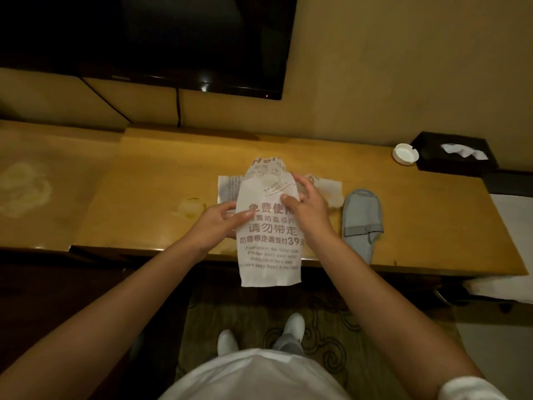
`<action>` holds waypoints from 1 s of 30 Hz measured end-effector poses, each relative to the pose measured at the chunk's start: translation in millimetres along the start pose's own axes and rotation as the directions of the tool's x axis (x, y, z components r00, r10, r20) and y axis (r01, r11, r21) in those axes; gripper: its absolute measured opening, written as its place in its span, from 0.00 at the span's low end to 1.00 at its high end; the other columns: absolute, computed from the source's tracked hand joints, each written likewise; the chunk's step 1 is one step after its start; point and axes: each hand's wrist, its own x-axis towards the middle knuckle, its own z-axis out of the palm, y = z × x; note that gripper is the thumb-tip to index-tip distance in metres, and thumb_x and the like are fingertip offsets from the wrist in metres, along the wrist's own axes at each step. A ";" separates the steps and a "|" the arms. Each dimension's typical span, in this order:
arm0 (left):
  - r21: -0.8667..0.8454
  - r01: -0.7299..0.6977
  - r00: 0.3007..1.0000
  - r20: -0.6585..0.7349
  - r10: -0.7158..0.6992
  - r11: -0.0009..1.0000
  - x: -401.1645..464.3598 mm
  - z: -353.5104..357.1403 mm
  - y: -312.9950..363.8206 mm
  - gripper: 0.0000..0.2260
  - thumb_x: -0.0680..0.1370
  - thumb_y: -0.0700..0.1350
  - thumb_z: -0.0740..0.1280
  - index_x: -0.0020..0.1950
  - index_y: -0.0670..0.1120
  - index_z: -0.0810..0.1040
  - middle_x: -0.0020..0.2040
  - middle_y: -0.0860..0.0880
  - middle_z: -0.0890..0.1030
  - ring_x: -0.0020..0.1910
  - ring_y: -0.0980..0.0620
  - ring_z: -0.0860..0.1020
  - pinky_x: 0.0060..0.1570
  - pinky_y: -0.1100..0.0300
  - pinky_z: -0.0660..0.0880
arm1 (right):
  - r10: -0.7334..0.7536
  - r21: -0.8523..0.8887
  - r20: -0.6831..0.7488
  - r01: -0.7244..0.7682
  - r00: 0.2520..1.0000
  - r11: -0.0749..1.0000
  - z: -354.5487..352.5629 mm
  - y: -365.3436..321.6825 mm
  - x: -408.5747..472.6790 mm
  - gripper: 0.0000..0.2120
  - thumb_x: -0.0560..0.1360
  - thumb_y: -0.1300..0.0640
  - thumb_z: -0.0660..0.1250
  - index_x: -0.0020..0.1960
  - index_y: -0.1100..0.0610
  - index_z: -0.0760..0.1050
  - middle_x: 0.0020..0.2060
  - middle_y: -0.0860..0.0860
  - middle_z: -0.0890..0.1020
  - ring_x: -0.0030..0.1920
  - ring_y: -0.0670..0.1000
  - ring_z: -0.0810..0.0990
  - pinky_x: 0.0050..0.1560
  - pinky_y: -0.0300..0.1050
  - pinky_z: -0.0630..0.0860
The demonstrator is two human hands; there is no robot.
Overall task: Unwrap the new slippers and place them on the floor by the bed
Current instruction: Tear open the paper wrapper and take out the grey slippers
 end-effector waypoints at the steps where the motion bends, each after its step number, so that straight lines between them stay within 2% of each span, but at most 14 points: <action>1: -0.007 -0.009 1.000 -0.014 0.009 1.000 -0.9 -7.1 -2.6 0.14 0.76 0.52 0.75 0.59 0.50 0.81 0.50 0.52 0.88 0.48 0.52 0.87 0.39 0.63 0.82 | -0.017 -0.031 0.033 0.018 0.999 0.999 10.0 -0.5 0.0 0.29 0.78 0.62 0.71 0.75 0.45 0.69 0.56 0.53 0.86 0.47 0.52 0.89 0.41 0.51 0.86; 4: -0.015 -0.046 0.972 -0.230 0.041 0.999 2.9 -35.6 -6.5 0.01 0.79 0.45 0.72 0.50 0.49 0.84 0.44 0.50 0.88 0.41 0.52 0.86 0.36 0.64 0.80 | -0.040 -0.102 0.154 0.056 0.987 0.993 39.3 0.2 5.1 0.35 0.78 0.59 0.73 0.79 0.46 0.62 0.59 0.54 0.84 0.55 0.53 0.86 0.50 0.51 0.85; 7: 0.092 -0.070 0.850 -0.516 0.107 0.993 13.3 -86.3 -9.7 0.07 0.81 0.45 0.69 0.43 0.51 0.82 0.43 0.49 0.84 0.37 0.56 0.82 0.34 0.66 0.79 | 0.051 -0.138 0.177 -0.027 0.983 0.990 49.2 5.9 7.7 0.39 0.78 0.55 0.72 0.82 0.47 0.55 0.60 0.52 0.83 0.59 0.53 0.83 0.56 0.54 0.83; 10: 0.109 -0.001 0.790 -0.609 0.067 0.994 25.1 -147.6 -15.2 0.05 0.80 0.51 0.69 0.48 0.51 0.82 0.50 0.43 0.84 0.42 0.48 0.84 0.42 0.52 0.83 | 0.118 -0.169 0.149 -0.092 0.982 0.981 31.6 23.0 6.5 0.39 0.78 0.56 0.71 0.82 0.48 0.54 0.59 0.51 0.82 0.56 0.53 0.84 0.55 0.55 0.83; 12: 0.168 0.052 0.769 -0.635 0.067 0.984 33.0 -180.8 -26.8 0.07 0.80 0.53 0.68 0.48 0.51 0.81 0.54 0.39 0.84 0.40 0.47 0.82 0.42 0.51 0.81 | 0.188 -0.178 0.113 -0.166 0.976 0.970 9.6 35.8 4.2 0.38 0.78 0.57 0.71 0.82 0.50 0.55 0.58 0.52 0.82 0.54 0.52 0.84 0.56 0.56 0.84; 13: 0.217 0.088 0.768 -0.636 0.072 0.972 37.6 -194.4 -34.3 0.08 0.81 0.53 0.67 0.49 0.50 0.81 0.56 0.37 0.83 0.41 0.46 0.82 0.42 0.51 0.81 | 0.234 -0.161 0.080 -0.219 0.969 0.962 -3.2 42.6 4.0 0.37 0.78 0.57 0.71 0.82 0.51 0.56 0.56 0.53 0.82 0.51 0.52 0.84 0.54 0.56 0.84; 15: 0.351 0.197 0.763 -0.641 0.081 0.916 43.5 -217.6 -53.6 0.15 0.82 0.54 0.65 0.60 0.44 0.80 0.57 0.33 0.82 0.47 0.36 0.83 0.48 0.43 0.81 | 0.317 -0.132 0.022 -0.312 0.948 0.941 -23.8 51.7 -1.8 0.35 0.78 0.59 0.71 0.81 0.53 0.59 0.54 0.54 0.83 0.47 0.51 0.84 0.44 0.50 0.84; 17: 0.419 0.316 0.755 -0.655 0.042 0.852 55.2 -230.0 -62.7 0.23 0.81 0.54 0.65 0.73 0.44 0.70 0.60 0.33 0.80 0.54 0.31 0.81 0.54 0.35 0.78 | 0.382 -0.094 -0.012 -0.381 0.924 0.920 -40.4 62.0 -7.1 0.33 0.79 0.60 0.70 0.80 0.54 0.61 0.52 0.53 0.83 0.45 0.52 0.83 0.37 0.45 0.81; 19: 0.427 0.399 0.681 -0.731 0.049 0.811 65.7 -224.8 -59.6 0.35 0.79 0.55 0.69 0.79 0.45 0.58 0.66 0.34 0.76 0.62 0.30 0.77 0.61 0.34 0.74 | 0.402 -0.065 -0.020 -0.403 0.915 0.913 -48.3 71.1 -10.4 0.32 0.79 0.61 0.70 0.80 0.55 0.61 0.52 0.54 0.83 0.44 0.52 0.81 0.39 0.46 0.79; 20: 0.496 0.410 0.648 -0.749 0.139 0.765 75.1 -209.8 -53.4 0.38 0.77 0.57 0.71 0.79 0.44 0.57 0.68 0.35 0.74 0.65 0.31 0.75 0.63 0.35 0.73 | 0.403 -0.056 -0.028 -0.403 0.915 0.913 -52.8 74.3 -10.1 0.32 0.79 0.62 0.69 0.79 0.56 0.61 0.53 0.56 0.83 0.44 0.53 0.81 0.41 0.47 0.79; 22: 0.730 0.329 0.676 -0.625 0.390 0.600 87.7 -165.1 -37.1 0.35 0.74 0.59 0.72 0.74 0.45 0.63 0.66 0.38 0.74 0.65 0.35 0.75 0.62 0.38 0.73 | 0.403 -0.043 -0.032 -0.404 0.915 0.914 -55.9 77.6 -7.3 0.30 0.80 0.62 0.69 0.79 0.57 0.62 0.58 0.59 0.83 0.45 0.53 0.81 0.46 0.52 0.79; 24: 0.868 0.120 0.796 -0.374 0.477 0.481 101.7 -102.7 -22.5 0.30 0.73 0.60 0.71 0.71 0.50 0.66 0.66 0.44 0.75 0.65 0.41 0.75 0.62 0.41 0.75 | 0.400 -0.037 -0.024 -0.401 0.916 0.915 -55.5 78.8 -4.6 0.29 0.80 0.62 0.68 0.78 0.57 0.63 0.59 0.59 0.83 0.45 0.53 0.81 0.50 0.54 0.79; 27: 0.949 -0.149 0.933 0.041 0.357 0.280 128.1 -13.0 -15.7 0.33 0.73 0.62 0.71 0.74 0.50 0.68 0.75 0.43 0.71 0.74 0.40 0.68 0.71 0.40 0.67 | 0.408 -0.037 -0.003 -0.408 0.913 0.912 -54.2 76.2 -2.5 0.27 0.80 0.62 0.68 0.77 0.57 0.64 0.55 0.57 0.83 0.43 0.52 0.81 0.46 0.50 0.80; 30: 0.962 -0.214 0.972 0.193 0.132 0.168 151.4 37.2 -24.8 0.40 0.74 0.63 0.70 0.80 0.51 0.59 0.82 0.43 0.57 0.81 0.40 0.54 0.78 0.38 0.52 | 0.407 -0.031 0.011 -0.407 0.913 0.913 -59.6 73.5 -1.1 0.26 0.79 0.62 0.68 0.75 0.57 0.65 0.55 0.57 0.83 0.41 0.51 0.82 0.40 0.46 0.80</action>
